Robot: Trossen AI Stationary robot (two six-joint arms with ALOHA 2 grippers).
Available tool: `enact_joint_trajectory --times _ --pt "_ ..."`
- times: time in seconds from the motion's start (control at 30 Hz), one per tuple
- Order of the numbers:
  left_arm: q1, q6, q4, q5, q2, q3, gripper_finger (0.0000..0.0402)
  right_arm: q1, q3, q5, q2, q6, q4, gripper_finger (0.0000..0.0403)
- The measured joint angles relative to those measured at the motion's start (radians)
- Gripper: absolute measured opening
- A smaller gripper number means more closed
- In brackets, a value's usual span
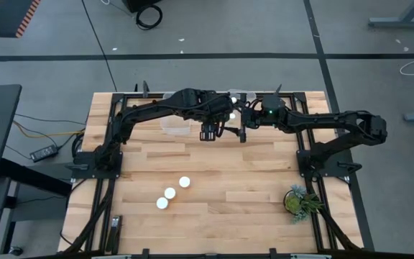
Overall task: Pick and place medicine bottles into bin by pill shape (circle, oval)
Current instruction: Put the top big orange pill bottle into the left transparent bin
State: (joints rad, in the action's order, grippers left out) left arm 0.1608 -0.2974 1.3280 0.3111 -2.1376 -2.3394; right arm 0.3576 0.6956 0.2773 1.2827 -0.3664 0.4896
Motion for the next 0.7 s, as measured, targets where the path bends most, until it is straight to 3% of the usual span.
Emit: enact_joint_trajectory --times 0.43,0.7 --pt "0.000 -0.002 -0.002 0.000 0.000 0.000 0.0213 0.000 0.000 0.000 0.000 0.000 0.000 0.0251" --pt "-0.001 -0.001 -0.001 -0.002 -0.002 0.000 0.0236 0.007 0.000 -0.003 0.000 -0.011 0.000 0.0210"
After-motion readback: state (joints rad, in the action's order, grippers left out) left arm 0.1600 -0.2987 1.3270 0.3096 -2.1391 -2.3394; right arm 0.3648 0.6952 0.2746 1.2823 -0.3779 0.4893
